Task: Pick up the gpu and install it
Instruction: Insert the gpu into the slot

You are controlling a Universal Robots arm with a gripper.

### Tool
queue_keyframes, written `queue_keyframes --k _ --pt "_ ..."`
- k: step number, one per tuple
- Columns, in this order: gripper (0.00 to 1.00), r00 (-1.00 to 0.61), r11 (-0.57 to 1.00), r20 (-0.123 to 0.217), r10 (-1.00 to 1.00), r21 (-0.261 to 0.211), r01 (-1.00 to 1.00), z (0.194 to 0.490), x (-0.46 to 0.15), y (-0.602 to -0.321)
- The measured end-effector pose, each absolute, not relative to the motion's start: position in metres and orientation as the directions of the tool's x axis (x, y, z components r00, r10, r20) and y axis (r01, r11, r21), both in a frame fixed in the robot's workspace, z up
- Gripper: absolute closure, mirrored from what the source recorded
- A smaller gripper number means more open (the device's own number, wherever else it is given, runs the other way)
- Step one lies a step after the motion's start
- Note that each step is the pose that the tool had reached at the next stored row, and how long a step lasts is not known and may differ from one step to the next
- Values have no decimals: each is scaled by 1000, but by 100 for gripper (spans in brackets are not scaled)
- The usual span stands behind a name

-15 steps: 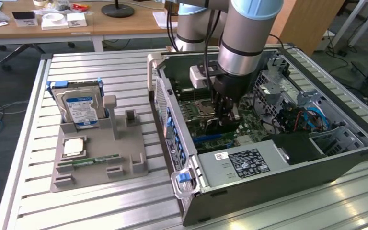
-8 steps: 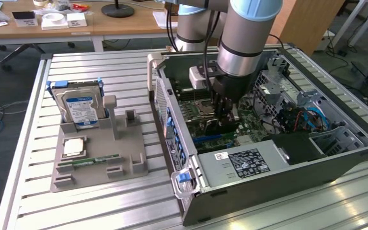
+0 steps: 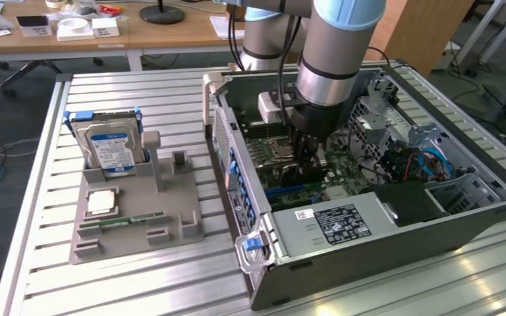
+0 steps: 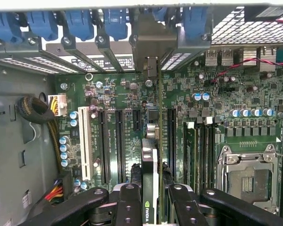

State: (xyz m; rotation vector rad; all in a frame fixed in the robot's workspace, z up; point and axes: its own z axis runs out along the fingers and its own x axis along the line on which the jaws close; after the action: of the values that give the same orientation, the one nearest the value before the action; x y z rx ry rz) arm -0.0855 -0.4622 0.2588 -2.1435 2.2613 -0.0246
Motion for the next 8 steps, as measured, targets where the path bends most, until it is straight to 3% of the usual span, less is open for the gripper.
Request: queue_keyframes --k 8 --pt "73 -54 54 -7 -999 -29 -998 255 -86 -462"
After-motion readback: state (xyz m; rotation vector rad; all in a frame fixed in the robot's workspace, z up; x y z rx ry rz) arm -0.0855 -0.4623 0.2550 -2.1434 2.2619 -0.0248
